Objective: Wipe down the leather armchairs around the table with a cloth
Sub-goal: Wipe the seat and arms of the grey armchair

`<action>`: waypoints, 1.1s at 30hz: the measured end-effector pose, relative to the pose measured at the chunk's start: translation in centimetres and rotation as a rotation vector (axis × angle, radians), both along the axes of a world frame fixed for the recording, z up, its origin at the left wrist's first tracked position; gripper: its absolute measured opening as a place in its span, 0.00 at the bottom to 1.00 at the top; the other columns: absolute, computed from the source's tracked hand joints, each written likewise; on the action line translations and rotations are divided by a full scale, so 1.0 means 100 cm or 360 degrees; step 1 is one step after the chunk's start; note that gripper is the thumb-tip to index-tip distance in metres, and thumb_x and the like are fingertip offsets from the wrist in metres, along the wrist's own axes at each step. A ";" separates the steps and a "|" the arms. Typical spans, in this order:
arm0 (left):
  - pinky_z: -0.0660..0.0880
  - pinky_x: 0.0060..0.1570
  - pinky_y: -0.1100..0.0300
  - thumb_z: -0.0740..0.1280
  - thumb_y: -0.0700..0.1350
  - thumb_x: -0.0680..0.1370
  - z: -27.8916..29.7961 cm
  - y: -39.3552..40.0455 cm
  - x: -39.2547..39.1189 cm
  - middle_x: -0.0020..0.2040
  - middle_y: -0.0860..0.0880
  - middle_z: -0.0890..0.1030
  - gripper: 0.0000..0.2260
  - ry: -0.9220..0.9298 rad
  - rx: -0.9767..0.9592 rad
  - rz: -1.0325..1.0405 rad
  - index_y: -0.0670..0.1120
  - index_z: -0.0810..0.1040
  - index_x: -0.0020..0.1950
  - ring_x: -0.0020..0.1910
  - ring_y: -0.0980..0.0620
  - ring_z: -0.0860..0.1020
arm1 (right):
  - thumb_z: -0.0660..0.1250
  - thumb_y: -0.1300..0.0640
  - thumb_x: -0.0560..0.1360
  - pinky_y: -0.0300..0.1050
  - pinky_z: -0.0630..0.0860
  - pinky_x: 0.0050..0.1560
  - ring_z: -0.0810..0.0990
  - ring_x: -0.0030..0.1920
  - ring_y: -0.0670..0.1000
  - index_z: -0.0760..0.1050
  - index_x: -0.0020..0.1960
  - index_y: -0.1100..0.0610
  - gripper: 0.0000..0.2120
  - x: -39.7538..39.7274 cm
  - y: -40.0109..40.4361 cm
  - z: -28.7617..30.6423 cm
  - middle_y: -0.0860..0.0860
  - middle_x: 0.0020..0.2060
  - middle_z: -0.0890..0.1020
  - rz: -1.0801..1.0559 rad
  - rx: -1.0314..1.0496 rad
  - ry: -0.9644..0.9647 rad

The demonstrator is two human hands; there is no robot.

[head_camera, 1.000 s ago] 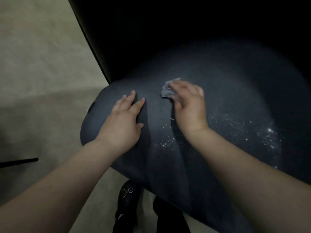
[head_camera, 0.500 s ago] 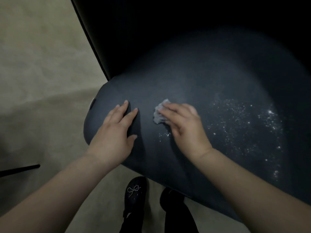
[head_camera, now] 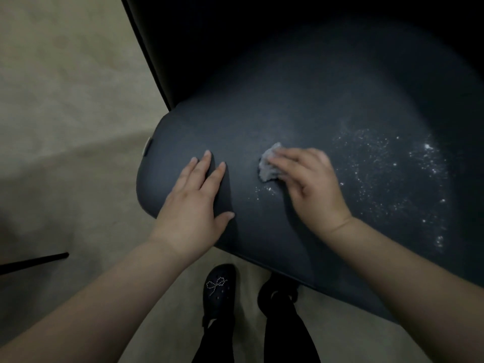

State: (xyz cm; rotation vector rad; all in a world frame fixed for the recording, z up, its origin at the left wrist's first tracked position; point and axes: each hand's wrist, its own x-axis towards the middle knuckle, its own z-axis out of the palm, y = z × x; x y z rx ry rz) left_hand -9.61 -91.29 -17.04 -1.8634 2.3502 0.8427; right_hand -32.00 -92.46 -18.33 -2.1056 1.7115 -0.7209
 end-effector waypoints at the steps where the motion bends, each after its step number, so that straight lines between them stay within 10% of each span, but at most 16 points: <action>1: 0.50 0.74 0.54 0.70 0.58 0.73 0.000 0.002 -0.001 0.80 0.52 0.45 0.42 -0.0024 -0.0007 -0.0007 0.53 0.50 0.80 0.78 0.51 0.44 | 0.68 0.68 0.73 0.44 0.69 0.59 0.76 0.52 0.61 0.81 0.57 0.59 0.14 -0.001 -0.003 -0.001 0.54 0.55 0.81 -0.0110 -0.0015 -0.0025; 7: 0.50 0.75 0.51 0.71 0.66 0.66 -0.004 0.011 -0.006 0.79 0.53 0.39 0.53 -0.0091 0.0019 -0.0005 0.53 0.42 0.79 0.78 0.52 0.39 | 0.69 0.68 0.72 0.57 0.73 0.55 0.75 0.54 0.59 0.81 0.58 0.57 0.16 0.035 0.021 -0.003 0.52 0.56 0.80 -0.0016 0.0090 -0.0068; 15: 0.46 0.76 0.53 0.74 0.67 0.62 -0.008 0.012 -0.005 0.79 0.52 0.37 0.58 -0.0135 0.0006 -0.0064 0.53 0.40 0.79 0.77 0.51 0.38 | 0.66 0.71 0.70 0.45 0.70 0.58 0.74 0.53 0.59 0.81 0.57 0.57 0.18 0.025 0.015 -0.004 0.52 0.55 0.80 -0.0526 0.0029 -0.0109; 22: 0.48 0.75 0.54 0.75 0.65 0.62 -0.007 0.012 0.000 0.79 0.53 0.38 0.58 -0.0129 0.0021 -0.0093 0.54 0.41 0.79 0.77 0.52 0.38 | 0.67 0.66 0.73 0.57 0.75 0.49 0.77 0.51 0.60 0.82 0.56 0.55 0.13 0.015 0.037 -0.002 0.52 0.56 0.81 0.0251 0.0024 0.0054; 28: 0.46 0.72 0.54 0.75 0.66 0.61 -0.004 0.012 -0.009 0.79 0.53 0.39 0.57 -0.0124 0.0000 0.0000 0.53 0.44 0.80 0.77 0.54 0.39 | 0.66 0.69 0.73 0.51 0.71 0.57 0.76 0.51 0.62 0.81 0.57 0.57 0.15 0.010 0.016 -0.005 0.53 0.55 0.81 -0.0176 -0.0003 -0.0029; 33: 0.43 0.68 0.55 0.73 0.67 0.64 -0.002 0.011 -0.018 0.79 0.53 0.39 0.55 -0.0139 -0.0027 0.0024 0.53 0.44 0.80 0.77 0.54 0.39 | 0.68 0.66 0.73 0.58 0.74 0.51 0.78 0.52 0.61 0.81 0.57 0.55 0.14 -0.009 0.041 -0.002 0.52 0.57 0.80 0.0219 0.0071 0.0084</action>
